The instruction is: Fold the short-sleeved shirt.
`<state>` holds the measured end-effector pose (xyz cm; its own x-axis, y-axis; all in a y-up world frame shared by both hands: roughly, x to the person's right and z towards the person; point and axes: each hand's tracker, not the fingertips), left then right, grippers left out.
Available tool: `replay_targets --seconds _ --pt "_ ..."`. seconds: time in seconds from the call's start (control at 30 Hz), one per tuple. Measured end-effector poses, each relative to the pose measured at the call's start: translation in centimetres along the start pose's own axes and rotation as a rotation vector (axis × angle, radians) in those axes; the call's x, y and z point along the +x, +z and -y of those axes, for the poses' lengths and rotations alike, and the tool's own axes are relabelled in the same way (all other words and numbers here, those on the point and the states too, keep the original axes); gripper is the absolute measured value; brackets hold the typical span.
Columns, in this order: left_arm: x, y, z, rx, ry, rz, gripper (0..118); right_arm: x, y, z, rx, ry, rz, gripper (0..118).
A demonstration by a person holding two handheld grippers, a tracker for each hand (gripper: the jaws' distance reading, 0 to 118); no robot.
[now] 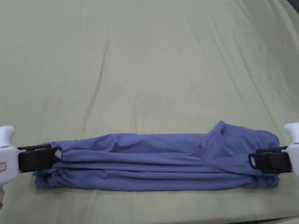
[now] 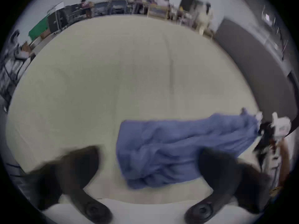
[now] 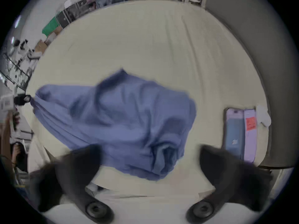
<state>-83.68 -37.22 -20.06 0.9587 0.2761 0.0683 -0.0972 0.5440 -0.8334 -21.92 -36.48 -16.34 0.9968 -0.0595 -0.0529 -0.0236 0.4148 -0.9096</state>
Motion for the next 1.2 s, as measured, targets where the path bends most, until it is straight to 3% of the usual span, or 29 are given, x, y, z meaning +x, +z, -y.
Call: replay_targets --seconds 0.03,0.1,0.17,0.2,0.23,0.27,0.3,0.33,0.37,0.43,0.5,0.53,0.57,0.6,0.63,0.73,0.9,1.0,1.2 --pt "0.6 1.7 -0.6 0.087 0.045 0.062 118 -0.6 2.3 -0.8 0.111 -0.009 -0.016 117" --pt "1.7 3.1 -1.0 0.166 0.107 0.095 118 -1.7 4.2 -1.7 0.179 -0.018 -0.022 118" --pt "2.4 3.2 -0.4 0.132 0.073 0.062 118 -3.5 5.7 -2.3 0.23 -0.012 -0.05 118" --pt "2.9 2.8 0.2 0.066 0.059 0.043 118 -4.6 5.8 -2.3 0.23 0.003 -0.053 112" --pt "3.6 2.3 0.9 0.007 0.04 0.03 115 -5.8 5.7 -2.2 0.229 0.021 -0.04 95" --pt "4.2 2.0 1.7 -0.013 0.008 0.02 93 -6.7 5.2 -2.0 0.236 0.051 -0.023 51" --pt "4.7 1.7 2.4 -0.023 -0.012 0.021 18 -7.8 4.5 -1.7 0.222 0.113 -0.01 3" --pt "5.1 1.1 3.2 -0.025 -0.023 0.028 0 -8.8 3.5 -1.0 0.192 0.171 0.022 3" --pt "4.9 0.9 4.0 -0.016 -0.021 0.016 0 -9.4 2.9 -0.6 0.186 0.168 -0.027 3" --pt "2.9 0.1 4.5 -0.087 0.038 0.157 0 -10.4 2.0 0.5 0.139 0.189 -0.162 3" --pt "-0.2 0.2 4.8 -0.005 0.124 0.239 6 -10.6 1.9 1.2 0.149 0.177 -0.196 3" --pt "-2.3 0.2 4.8 0.02 0.184 0.329 50 -10.8 2.4 1.2 0.14 0.19 -0.215 3" --pt "-3.6 0.5 4.3 0.033 0.247 0.4 107 -10.7 2.7 1.2 0.139 0.192 -0.231 3" --pt "-5.2 0.0 4.3 0.018 0.32 0.443 118 -10.7 2.9 1.3 0.144 0.197 -0.251 3" --pt "-6.9 -0.2 4.3 0.053 0.4 0.518 118 -10.7 3.1 1.2 0.15 0.204 -0.264 3" --pt "-9.8 -1.7 3.1 0.088 0.525 0.471 118 -11.1 3.9 0.9 0.159 0.212 -0.289 3" --pt "-12.5 -7.0 4.2 -0.018 0.6 0.626 118 -12.5 3.7 0.8 0.146 0.22 -0.375 3" --pt "-10.6 -9.1 4.6 -0.046 0.562 0.793 118 -13.3 3.7 0.7 0.141 0.231 -0.393 3" --pt "-6.7 -10.9 3.7 -0.112 0.466 0.816 117 -14.1 3.8 0.3 0.132 0.243 -0.417 3"
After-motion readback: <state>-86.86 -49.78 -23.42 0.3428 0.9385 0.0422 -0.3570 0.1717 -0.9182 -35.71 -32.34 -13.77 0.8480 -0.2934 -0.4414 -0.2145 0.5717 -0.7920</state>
